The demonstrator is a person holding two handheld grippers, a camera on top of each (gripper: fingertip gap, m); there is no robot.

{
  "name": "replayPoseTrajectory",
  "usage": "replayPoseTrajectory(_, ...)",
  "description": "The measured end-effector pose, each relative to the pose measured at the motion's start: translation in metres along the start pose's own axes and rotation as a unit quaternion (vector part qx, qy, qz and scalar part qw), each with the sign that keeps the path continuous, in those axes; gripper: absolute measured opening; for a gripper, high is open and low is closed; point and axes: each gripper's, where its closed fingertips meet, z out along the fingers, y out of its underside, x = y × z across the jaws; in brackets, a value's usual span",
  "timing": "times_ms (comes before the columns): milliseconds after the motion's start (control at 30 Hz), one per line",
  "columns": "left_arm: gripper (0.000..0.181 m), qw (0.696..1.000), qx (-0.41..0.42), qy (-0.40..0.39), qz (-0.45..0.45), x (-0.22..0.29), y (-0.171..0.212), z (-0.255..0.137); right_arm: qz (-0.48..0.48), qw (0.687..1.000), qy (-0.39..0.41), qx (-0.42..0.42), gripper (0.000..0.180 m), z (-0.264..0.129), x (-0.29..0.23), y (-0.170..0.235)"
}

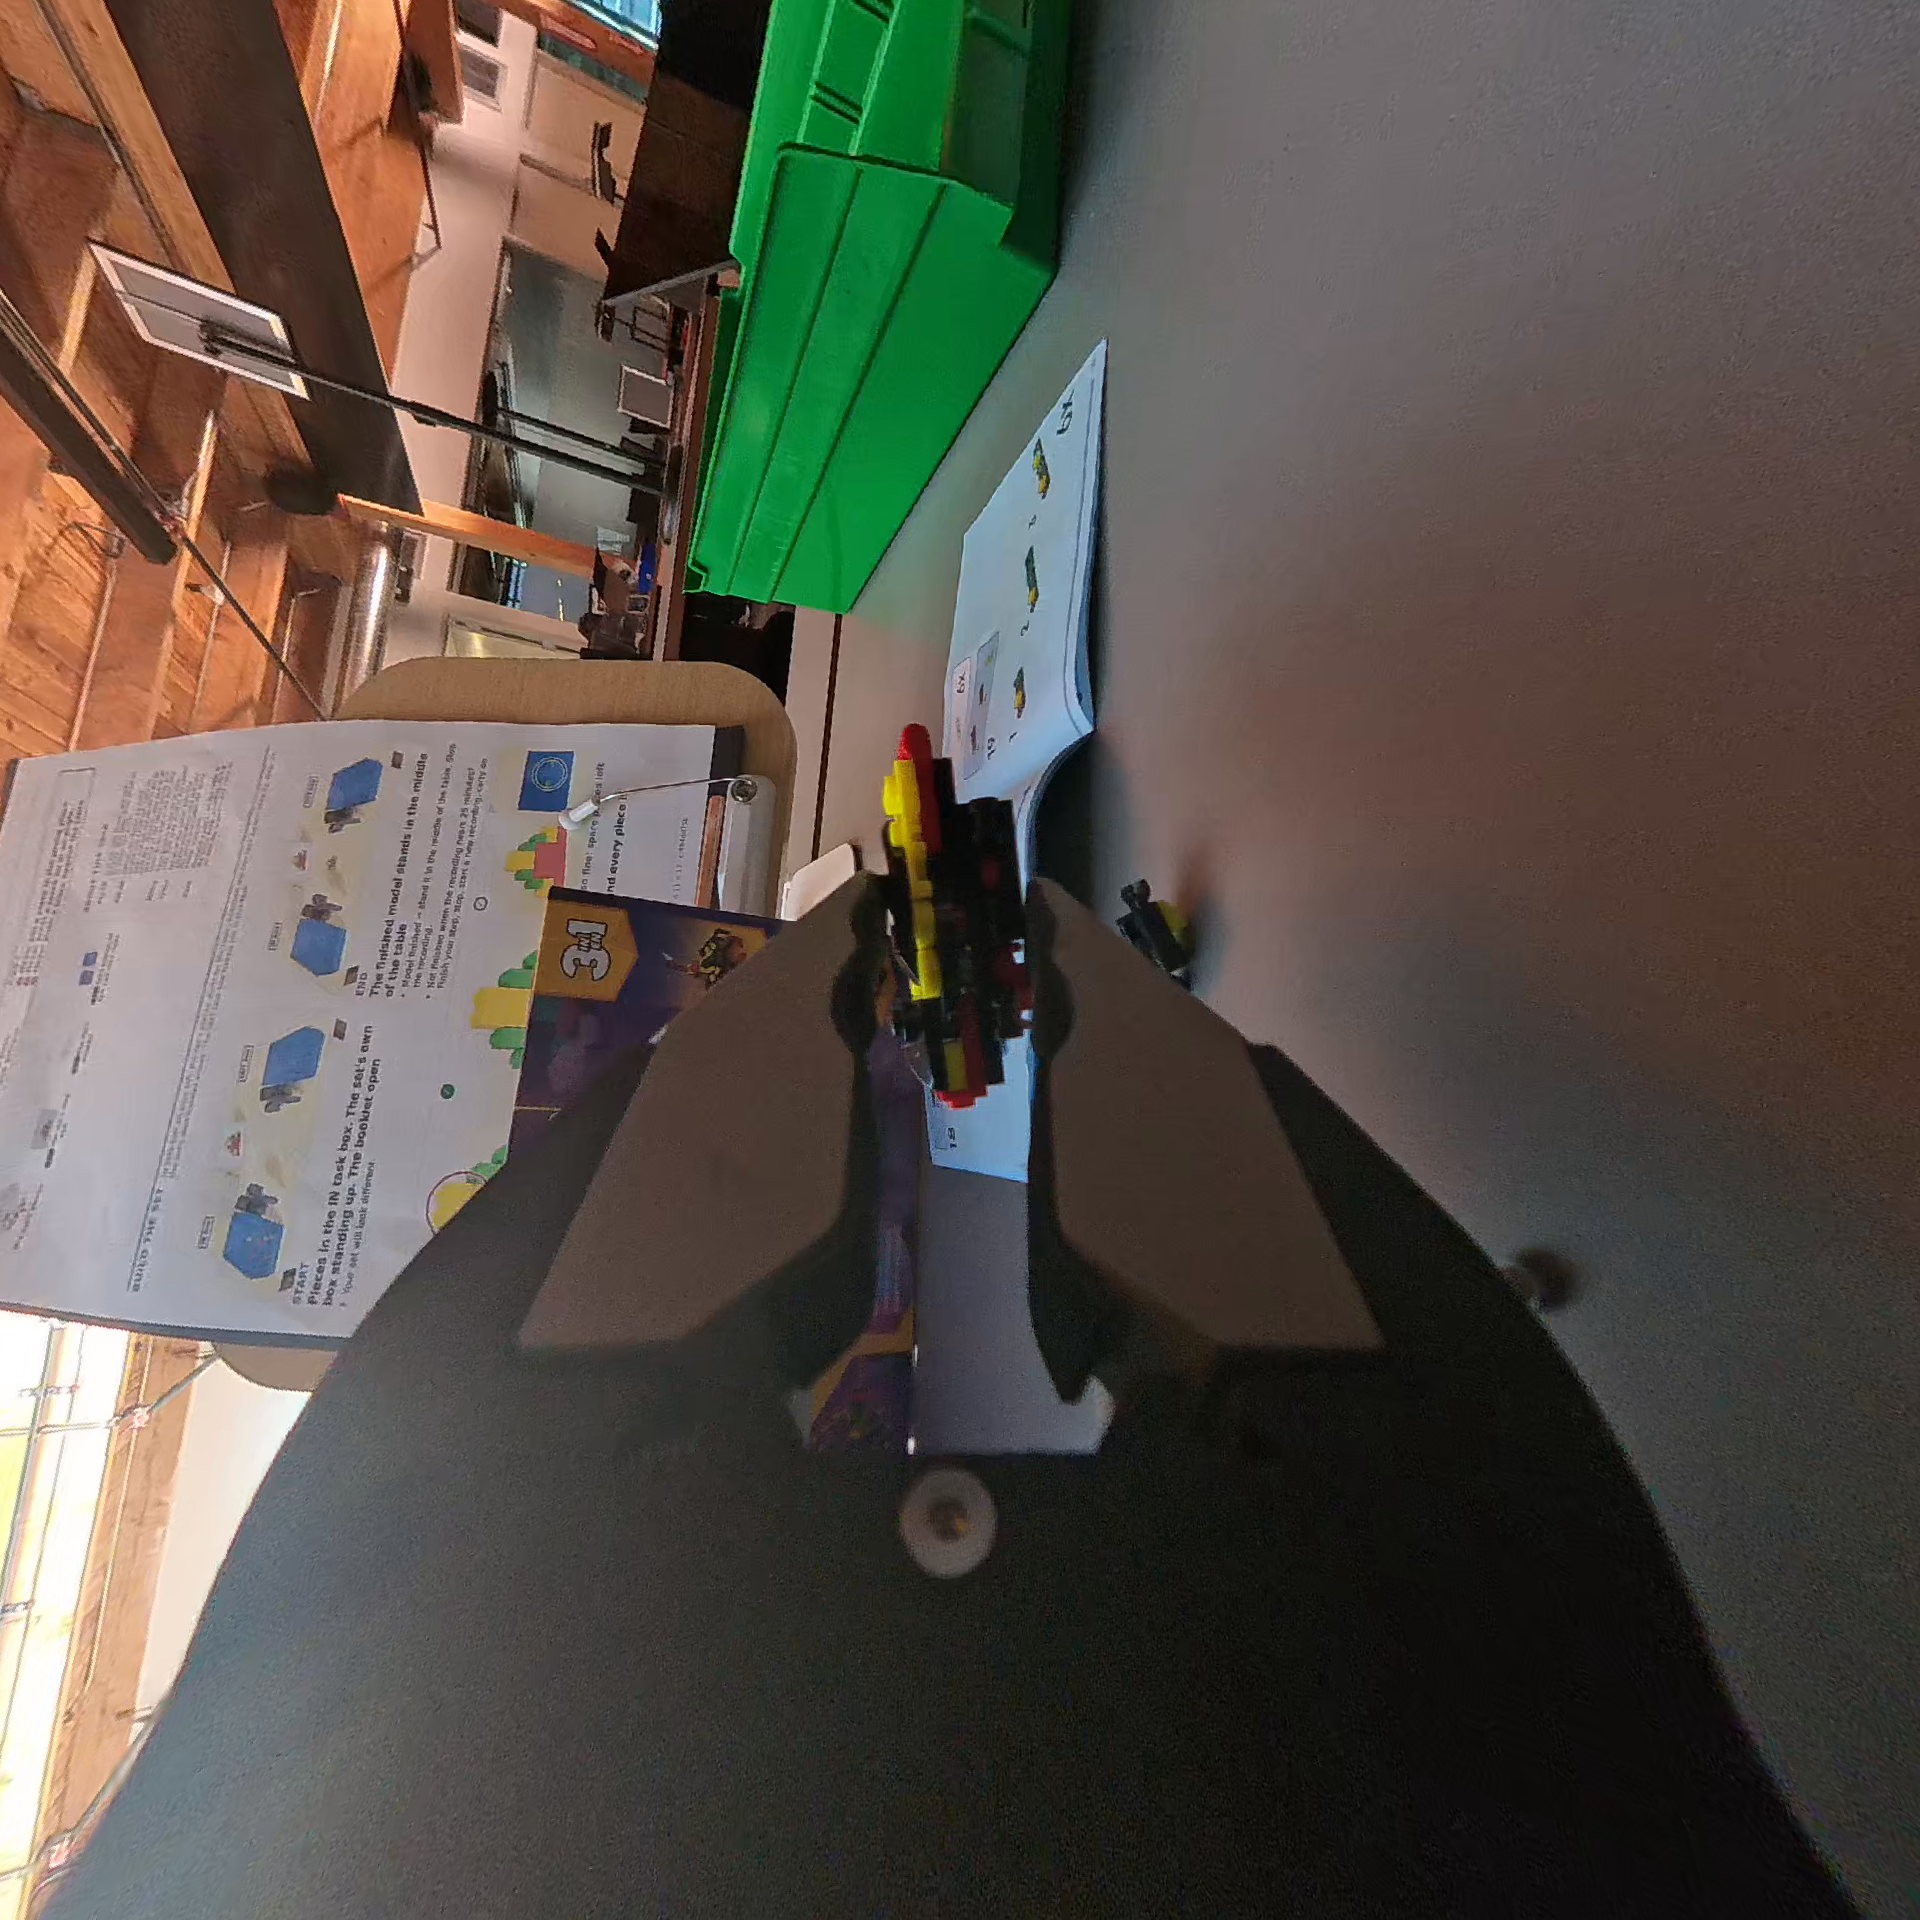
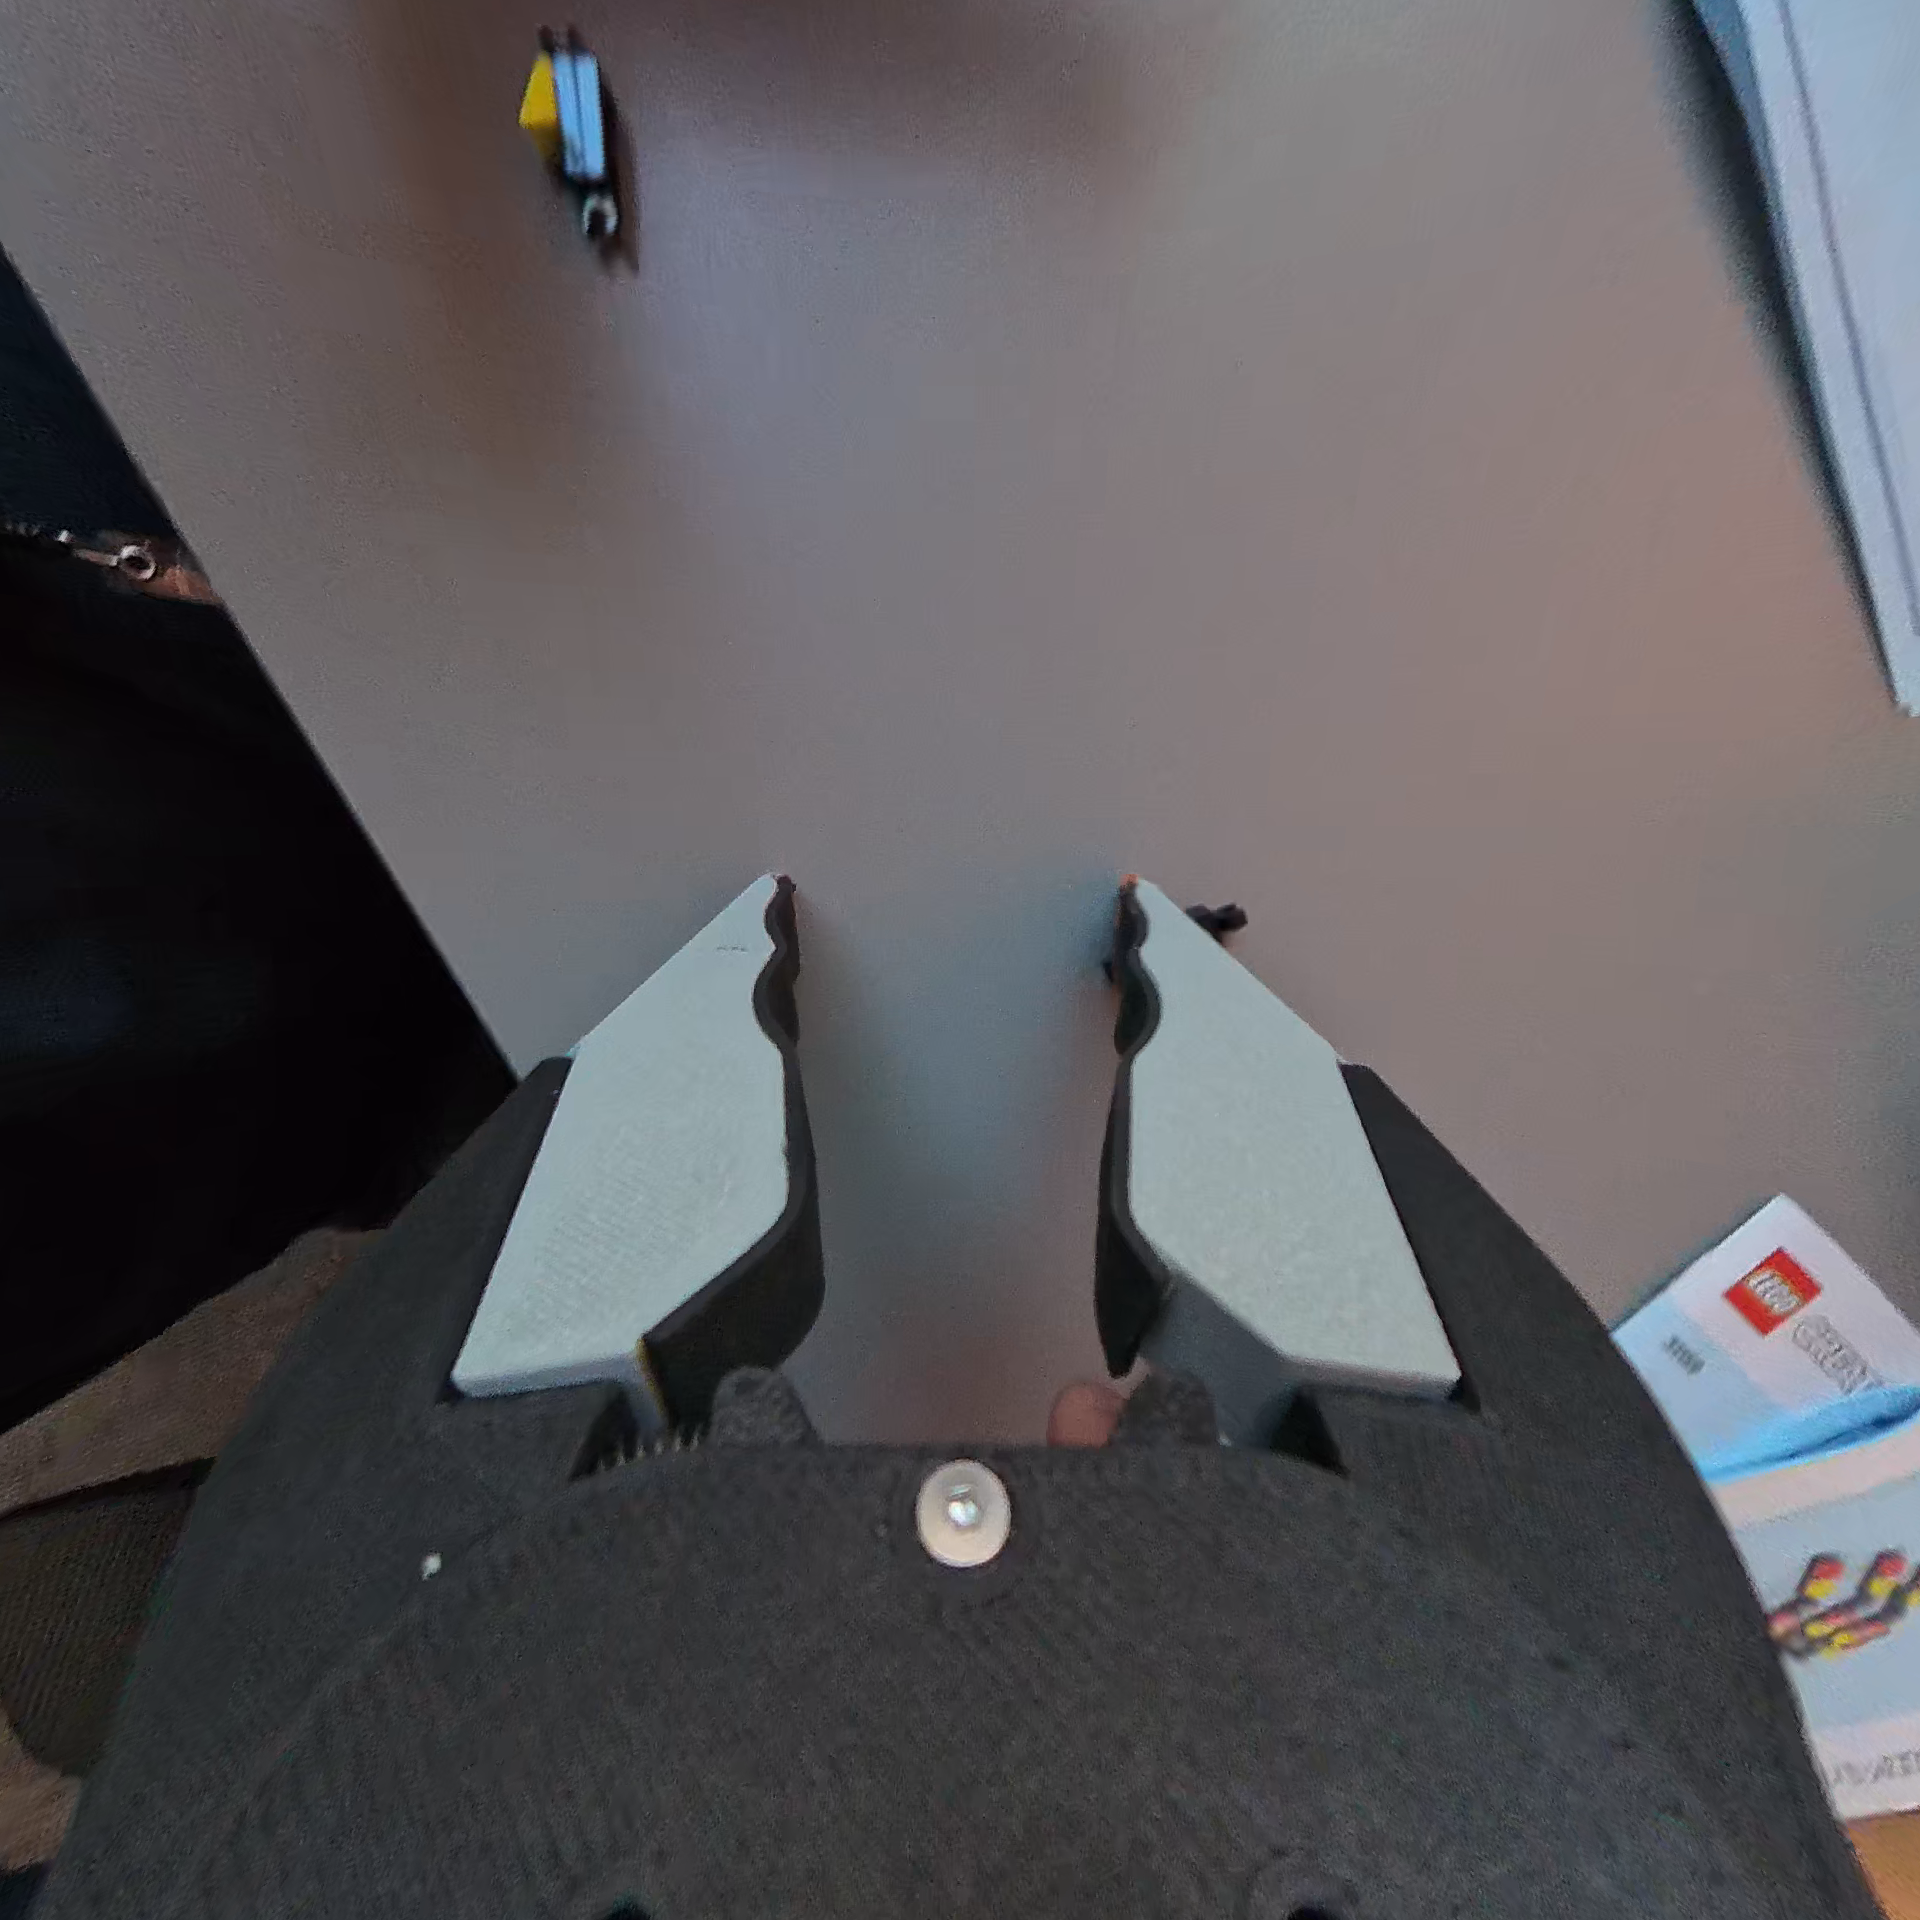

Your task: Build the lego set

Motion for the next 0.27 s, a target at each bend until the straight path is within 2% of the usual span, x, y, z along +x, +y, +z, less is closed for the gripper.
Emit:
replayPoseTrajectory(167, 0.023, 1.0, 0.003, 0.001, 0.001, 0.001, -0.002, 0.0, 0.009, 0.999, 0.036, -0.002, 0.056, -0.019, 0.0, 0.021)
replayPoseTrajectory(267, 0.023, 1.0, 0.002, 0.001, 0.001, 0.001, -0.003, 0.0, 0.053, 0.996, 0.069, 0.028, 0.039, -0.028, 0.011, 0.019)
